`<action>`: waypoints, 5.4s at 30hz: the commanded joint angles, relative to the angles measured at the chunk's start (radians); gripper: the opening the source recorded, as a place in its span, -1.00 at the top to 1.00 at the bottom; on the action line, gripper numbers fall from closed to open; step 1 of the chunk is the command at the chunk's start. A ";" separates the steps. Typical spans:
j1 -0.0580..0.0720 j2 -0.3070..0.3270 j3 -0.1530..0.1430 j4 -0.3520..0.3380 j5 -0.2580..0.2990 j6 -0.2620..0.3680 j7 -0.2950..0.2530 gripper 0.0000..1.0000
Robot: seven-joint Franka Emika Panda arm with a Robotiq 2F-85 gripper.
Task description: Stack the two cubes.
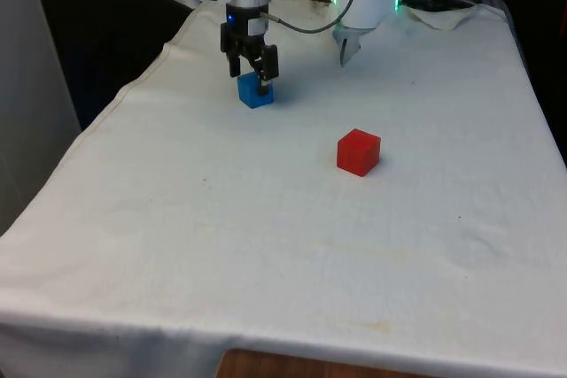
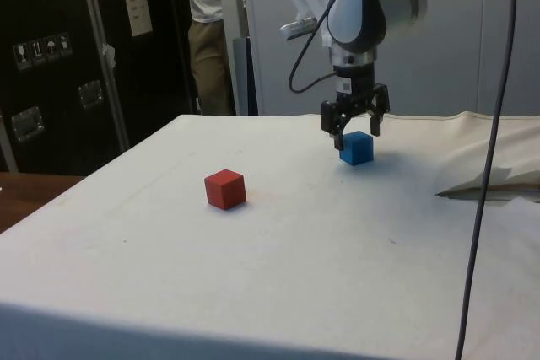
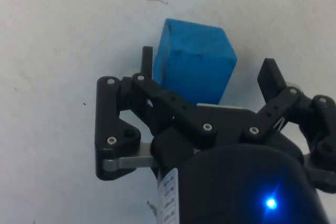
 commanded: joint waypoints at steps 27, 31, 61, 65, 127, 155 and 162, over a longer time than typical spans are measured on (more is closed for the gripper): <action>-0.010 -0.006 0.016 -0.004 0.046 0.004 -0.024 0.83; -0.010 -0.006 0.016 -0.004 0.046 0.004 -0.023 0.99; 0.040 -0.057 0.038 0.107 0.003 -0.116 0.075 0.98; 0.044 -0.067 0.044 0.133 -0.013 -0.145 0.095 0.98; 0.060 -0.081 0.179 0.427 -0.220 -0.428 0.266 0.98; 0.057 -0.013 0.293 0.516 -0.262 -0.458 0.310 0.98; 0.056 -0.004 0.313 0.519 -0.258 -0.447 0.295 0.98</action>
